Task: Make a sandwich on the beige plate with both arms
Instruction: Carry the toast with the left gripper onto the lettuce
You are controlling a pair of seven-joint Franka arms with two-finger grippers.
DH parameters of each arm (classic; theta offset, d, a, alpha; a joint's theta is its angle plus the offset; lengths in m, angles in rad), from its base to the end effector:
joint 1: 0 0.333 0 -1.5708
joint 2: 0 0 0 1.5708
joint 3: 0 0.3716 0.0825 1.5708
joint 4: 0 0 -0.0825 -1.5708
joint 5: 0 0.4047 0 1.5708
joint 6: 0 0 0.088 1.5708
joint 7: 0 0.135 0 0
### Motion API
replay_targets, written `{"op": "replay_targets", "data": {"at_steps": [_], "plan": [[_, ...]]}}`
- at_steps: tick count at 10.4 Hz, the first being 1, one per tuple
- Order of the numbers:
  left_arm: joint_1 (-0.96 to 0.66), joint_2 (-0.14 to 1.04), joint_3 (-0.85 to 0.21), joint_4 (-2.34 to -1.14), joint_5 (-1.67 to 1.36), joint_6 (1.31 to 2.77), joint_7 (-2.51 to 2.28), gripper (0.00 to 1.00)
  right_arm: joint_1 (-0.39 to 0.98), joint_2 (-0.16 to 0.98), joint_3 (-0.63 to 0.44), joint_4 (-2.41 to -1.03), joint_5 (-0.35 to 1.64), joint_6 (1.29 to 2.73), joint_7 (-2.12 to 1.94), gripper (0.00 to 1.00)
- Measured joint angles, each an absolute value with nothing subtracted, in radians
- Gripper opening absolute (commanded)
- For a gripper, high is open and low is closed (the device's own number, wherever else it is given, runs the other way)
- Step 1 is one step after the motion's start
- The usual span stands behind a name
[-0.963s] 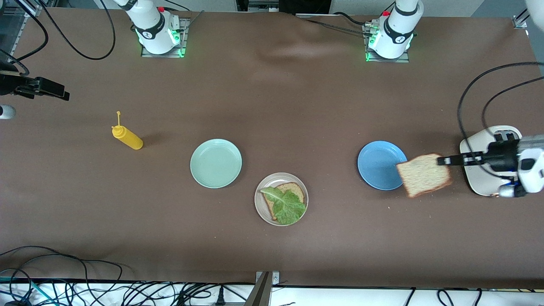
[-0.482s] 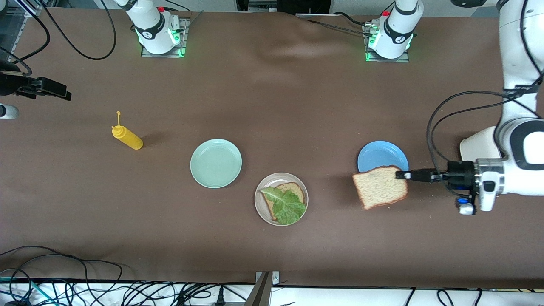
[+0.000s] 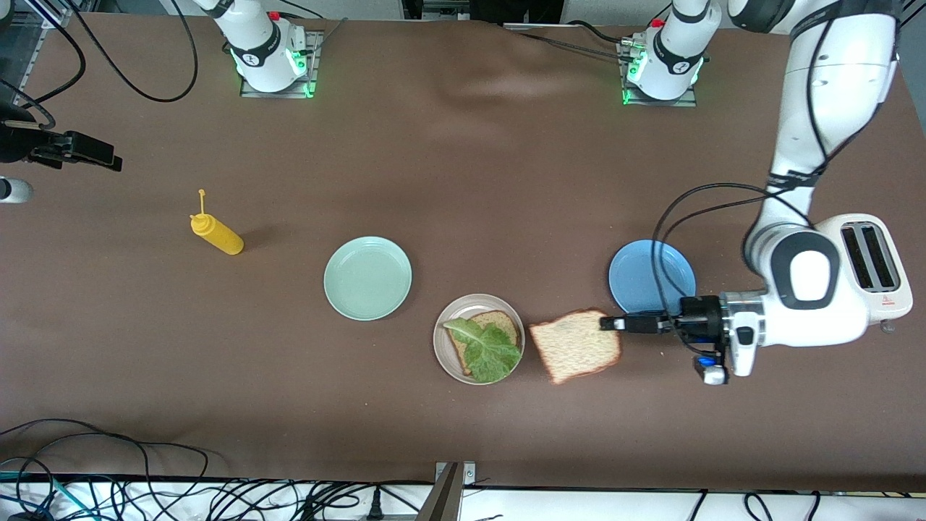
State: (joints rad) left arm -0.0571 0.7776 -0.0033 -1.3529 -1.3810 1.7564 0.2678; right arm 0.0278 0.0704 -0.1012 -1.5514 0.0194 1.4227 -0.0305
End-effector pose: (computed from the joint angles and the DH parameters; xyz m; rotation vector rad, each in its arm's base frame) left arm 0.7808 -0.1611 0.3175 1.8142 0.2437 -0.1875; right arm 0.5751 -0.0373 0.6101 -3.1031 0.0658 0.3080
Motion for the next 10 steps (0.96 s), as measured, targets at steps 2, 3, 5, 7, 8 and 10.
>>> {"op": "replay_targets", "data": {"at_steps": [2,3,5,7,8,10], "plan": [[-0.098,0.811,-0.003,-1.353,-1.438,1.796,0.355,0.00,0.028,0.070,-0.101,-1.551,0.019,1.423,-0.030,1.00],[-0.118,0.818,-0.004,-1.353,-1.443,1.838,0.370,0.00,0.028,0.070,-0.101,-1.551,0.019,1.423,-0.030,1.00],[-0.160,0.829,-0.003,-1.354,-1.461,1.893,0.377,0.00,0.028,0.070,-0.101,-1.551,0.019,1.423,-0.030,1.00],[-0.201,0.856,-0.004,-1.355,-1.479,1.931,0.386,0.00,0.028,0.070,-0.101,-1.551,0.019,1.423,-0.030,1.00],[-0.221,0.866,-0.003,-1.355,-1.496,1.965,0.392,0.00,0.028,0.070,-0.101,-1.551,0.019,1.423,-0.030,1.00],[-0.265,0.876,-0.004,-1.355,-1.527,2.028,0.396,0.00,0.028,0.070,-0.101,-1.551,0.019,1.423,-0.031,1.00]]}}
